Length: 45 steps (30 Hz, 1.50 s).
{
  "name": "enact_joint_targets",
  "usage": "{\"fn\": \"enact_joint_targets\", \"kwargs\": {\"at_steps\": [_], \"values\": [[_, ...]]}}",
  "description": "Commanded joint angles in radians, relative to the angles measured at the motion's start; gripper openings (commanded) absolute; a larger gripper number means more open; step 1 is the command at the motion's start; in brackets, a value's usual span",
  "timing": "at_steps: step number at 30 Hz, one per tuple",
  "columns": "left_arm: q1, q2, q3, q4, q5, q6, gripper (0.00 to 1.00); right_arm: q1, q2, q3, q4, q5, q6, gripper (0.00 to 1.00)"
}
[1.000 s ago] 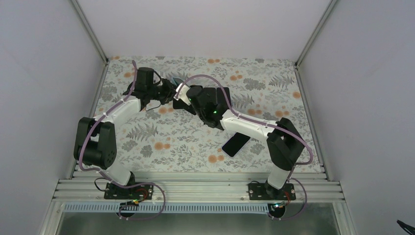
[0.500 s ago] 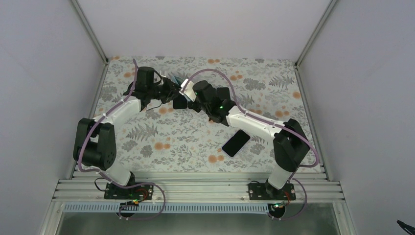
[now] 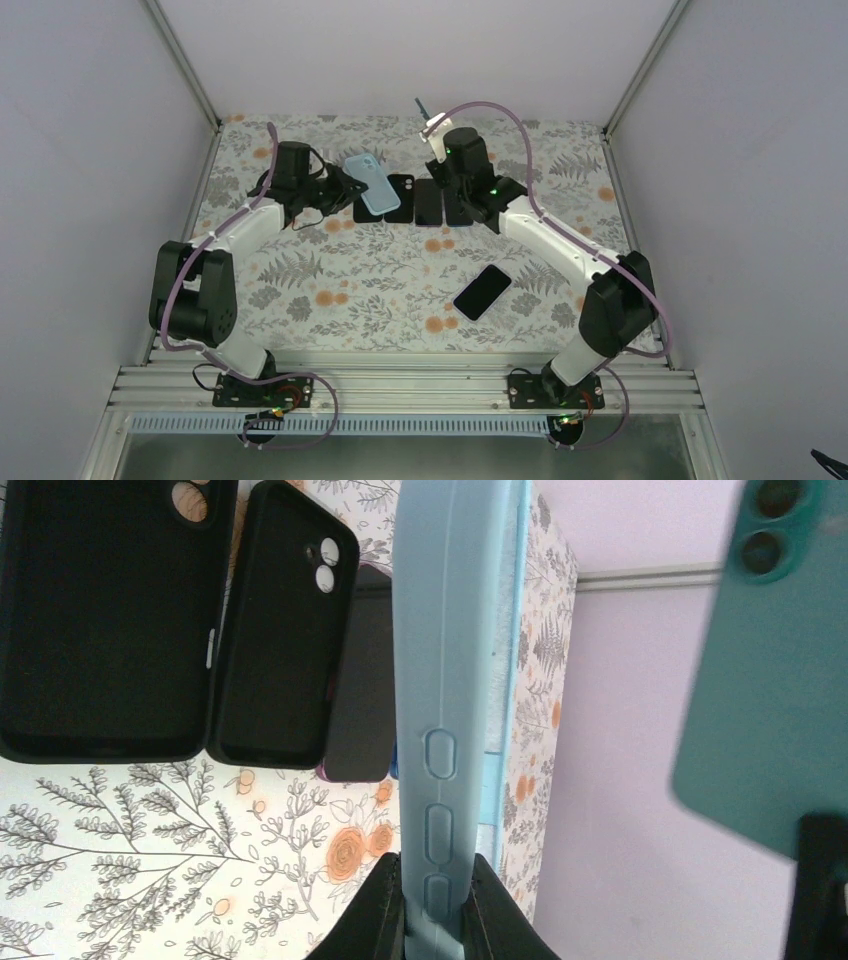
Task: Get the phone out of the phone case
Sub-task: Place the phone case at the center of the board.
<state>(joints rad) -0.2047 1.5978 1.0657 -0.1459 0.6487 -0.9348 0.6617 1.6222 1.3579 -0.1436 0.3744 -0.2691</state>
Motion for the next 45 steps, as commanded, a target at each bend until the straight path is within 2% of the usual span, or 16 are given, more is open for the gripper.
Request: {"fn": "enact_joint_targets", "kwargs": {"at_steps": [1, 6, 12, 18, 22, 36, 45], "values": [[0.002, -0.02, 0.012, 0.003, -0.005, 0.091, 0.02, -0.005, -0.051, 0.036, 0.03, -0.007, 0.053, 0.04], [0.024, -0.019, 0.03, -0.014, 0.01, 0.256, 0.02, -0.036, -0.077, 0.026, 0.007, -0.043, 0.07, 0.04], [0.112, -0.005, 0.039, -0.022, 0.168, 0.483, 0.02, -0.067, -0.105, 0.027, -0.021, -0.09, 0.088, 0.04], [0.199, 0.06, 0.112, -0.192, 0.266, 0.726, 0.02, -0.08, -0.116, 0.02, -0.033, -0.114, 0.098, 0.04], [0.223, 0.103, 0.173, -0.293, 0.24, 0.843, 0.02, -0.083, -0.116, 0.019, -0.037, -0.125, 0.106, 0.04], [0.286, 0.255, 0.257, -0.385, 0.216, 0.935, 0.02, -0.089, -0.122, 0.009, -0.044, -0.134, 0.11, 0.04], [0.299, 0.408, 0.381, -0.478, 0.187, 1.01, 0.02, -0.096, -0.123, 0.001, -0.044, -0.137, 0.114, 0.04]]}}
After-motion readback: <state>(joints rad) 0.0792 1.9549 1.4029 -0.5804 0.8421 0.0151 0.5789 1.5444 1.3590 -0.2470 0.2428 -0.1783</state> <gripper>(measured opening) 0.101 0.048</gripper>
